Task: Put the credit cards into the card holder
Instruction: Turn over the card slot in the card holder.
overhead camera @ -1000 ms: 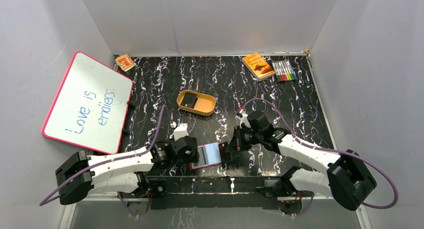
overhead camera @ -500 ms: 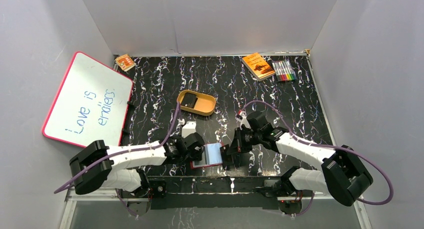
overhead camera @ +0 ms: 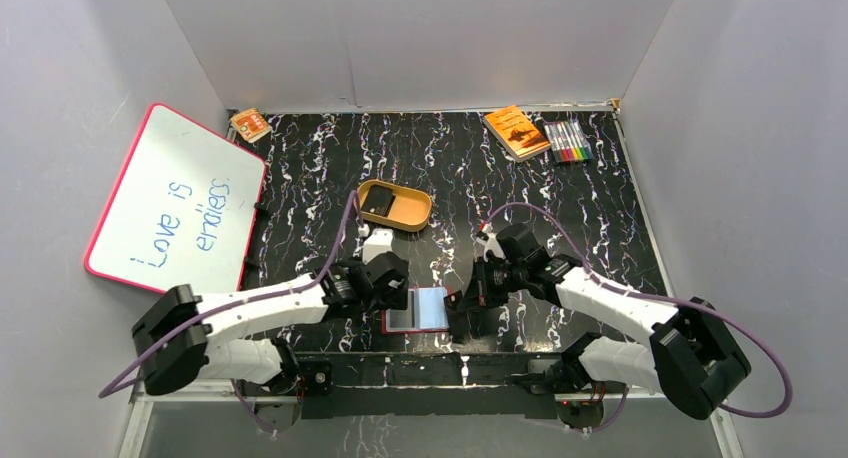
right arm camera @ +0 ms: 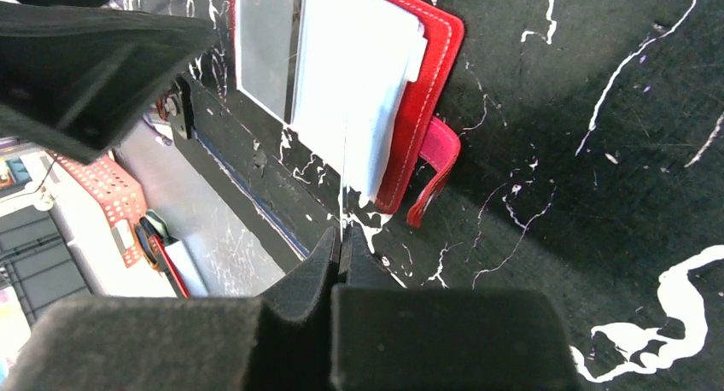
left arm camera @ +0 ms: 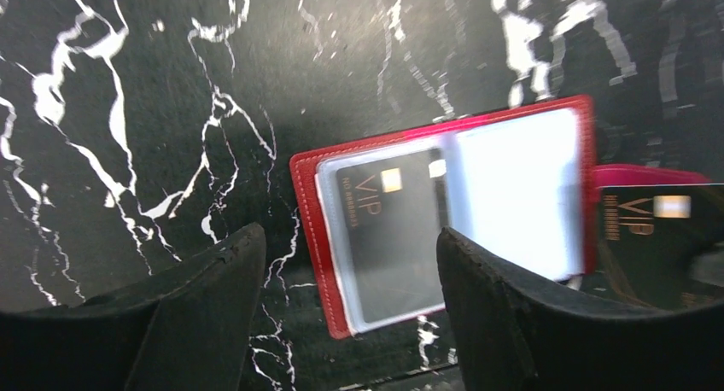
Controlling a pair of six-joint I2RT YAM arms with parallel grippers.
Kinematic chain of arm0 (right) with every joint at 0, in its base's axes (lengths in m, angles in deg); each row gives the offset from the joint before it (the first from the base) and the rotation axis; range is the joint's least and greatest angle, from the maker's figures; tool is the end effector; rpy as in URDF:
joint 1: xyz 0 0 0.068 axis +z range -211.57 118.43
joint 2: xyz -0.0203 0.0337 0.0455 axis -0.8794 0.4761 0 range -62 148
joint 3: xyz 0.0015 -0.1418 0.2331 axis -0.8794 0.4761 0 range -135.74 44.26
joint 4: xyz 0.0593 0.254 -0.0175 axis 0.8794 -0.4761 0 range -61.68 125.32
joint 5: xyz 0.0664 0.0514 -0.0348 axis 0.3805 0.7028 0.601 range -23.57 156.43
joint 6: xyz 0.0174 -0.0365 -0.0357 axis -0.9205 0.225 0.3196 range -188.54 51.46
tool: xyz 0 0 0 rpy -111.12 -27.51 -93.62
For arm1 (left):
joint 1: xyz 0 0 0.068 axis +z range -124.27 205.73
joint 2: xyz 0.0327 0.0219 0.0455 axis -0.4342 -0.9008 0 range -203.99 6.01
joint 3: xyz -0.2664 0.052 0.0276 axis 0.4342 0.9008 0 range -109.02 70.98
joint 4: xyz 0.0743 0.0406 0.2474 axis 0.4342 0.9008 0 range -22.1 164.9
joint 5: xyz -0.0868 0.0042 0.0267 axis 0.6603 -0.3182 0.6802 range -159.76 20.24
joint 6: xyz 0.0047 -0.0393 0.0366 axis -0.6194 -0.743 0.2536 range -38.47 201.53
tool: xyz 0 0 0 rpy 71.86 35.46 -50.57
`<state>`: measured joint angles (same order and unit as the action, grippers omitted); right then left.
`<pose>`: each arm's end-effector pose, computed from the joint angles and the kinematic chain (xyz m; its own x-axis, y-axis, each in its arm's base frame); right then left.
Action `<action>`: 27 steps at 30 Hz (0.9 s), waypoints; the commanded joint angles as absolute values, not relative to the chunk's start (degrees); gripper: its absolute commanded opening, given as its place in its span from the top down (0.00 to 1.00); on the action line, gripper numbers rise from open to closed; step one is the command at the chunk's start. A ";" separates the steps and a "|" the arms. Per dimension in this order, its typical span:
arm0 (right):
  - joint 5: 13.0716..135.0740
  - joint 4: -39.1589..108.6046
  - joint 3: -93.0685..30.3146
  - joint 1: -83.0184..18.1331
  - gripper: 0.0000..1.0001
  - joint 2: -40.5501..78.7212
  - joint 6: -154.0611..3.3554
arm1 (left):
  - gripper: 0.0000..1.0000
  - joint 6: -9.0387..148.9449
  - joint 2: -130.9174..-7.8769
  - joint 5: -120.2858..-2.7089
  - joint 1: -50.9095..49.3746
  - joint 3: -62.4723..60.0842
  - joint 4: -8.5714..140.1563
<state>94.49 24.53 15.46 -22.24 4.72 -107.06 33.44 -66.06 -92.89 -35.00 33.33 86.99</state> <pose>0.1560 0.1493 0.1736 -0.9525 -0.0700 -0.2962 -0.2635 0.6767 0.6875 0.1286 -0.2009 0.1899 -0.7746 -0.0177 -0.6322 0.1670 0.9584 -0.2315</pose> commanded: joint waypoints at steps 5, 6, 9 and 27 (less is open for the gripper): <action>95.41 22.72 14.47 -22.50 1.00 -1.08 -105.39 | 0.18 37.43 -49.76 -99.93 -34.63 26.90 95.23; 95.54 22.77 14.40 -22.54 1.00 -1.43 -105.32 | 0.15 37.97 -47.60 -100.39 -34.60 27.23 94.70; 95.83 23.26 14.37 -22.54 1.00 -2.36 -105.21 | 0.08 39.80 -40.95 -100.64 -34.58 30.00 90.81; 99.13 25.97 15.45 -22.51 1.00 -2.91 -100.79 | 0.02 42.46 -41.97 -94.05 -34.41 35.30 78.93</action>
